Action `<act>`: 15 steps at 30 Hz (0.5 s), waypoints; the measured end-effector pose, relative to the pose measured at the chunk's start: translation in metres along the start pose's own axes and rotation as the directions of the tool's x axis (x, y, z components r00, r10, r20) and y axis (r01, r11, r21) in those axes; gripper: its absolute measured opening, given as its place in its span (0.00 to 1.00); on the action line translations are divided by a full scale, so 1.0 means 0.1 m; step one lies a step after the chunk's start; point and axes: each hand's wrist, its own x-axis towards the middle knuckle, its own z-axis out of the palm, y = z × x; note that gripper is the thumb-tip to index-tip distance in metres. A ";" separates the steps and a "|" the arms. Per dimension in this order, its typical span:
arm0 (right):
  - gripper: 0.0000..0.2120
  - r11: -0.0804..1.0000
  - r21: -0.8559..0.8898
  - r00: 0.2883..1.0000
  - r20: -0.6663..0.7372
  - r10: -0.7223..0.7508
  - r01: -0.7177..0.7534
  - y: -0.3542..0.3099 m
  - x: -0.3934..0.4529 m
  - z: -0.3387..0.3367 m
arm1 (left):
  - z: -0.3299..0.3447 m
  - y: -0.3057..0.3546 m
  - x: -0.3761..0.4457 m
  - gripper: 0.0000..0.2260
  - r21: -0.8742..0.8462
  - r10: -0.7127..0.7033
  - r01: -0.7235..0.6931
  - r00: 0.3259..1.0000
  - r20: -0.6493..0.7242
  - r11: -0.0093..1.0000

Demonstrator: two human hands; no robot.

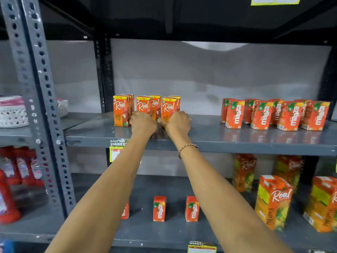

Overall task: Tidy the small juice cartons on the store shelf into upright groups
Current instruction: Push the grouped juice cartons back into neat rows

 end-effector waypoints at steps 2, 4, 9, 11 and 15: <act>0.34 0.999 0.021 0.999 -0.016 0.028 -0.028 -0.01 0.01 0.03 | 0.02 -0.04 0.03 0.35 0.080 0.032 -0.028 0.998 -0.048 0.996; 0.34 0.998 0.049 0.999 -0.020 0.043 -0.042 -0.02 0.02 0.06 | 0.03 -0.08 0.05 0.31 0.141 0.063 -0.050 0.994 -0.087 0.989; 0.33 0.994 0.095 0.998 0.005 0.063 -0.063 -0.02 0.02 0.07 | 0.04 -0.08 0.03 0.25 0.187 0.103 -0.077 0.986 -0.132 0.979; 0.32 0.987 0.123 0.994 -0.009 0.106 -0.104 0.00 0.02 0.06 | 0.07 -0.06 0.02 0.25 0.184 0.134 -0.108 0.982 -0.133 0.977; 0.32 0.978 0.120 0.984 -0.039 0.176 -0.171 0.06 0.06 0.05 | 0.11 -0.01 0.02 0.26 0.154 0.160 -0.142 0.982 -0.105 0.978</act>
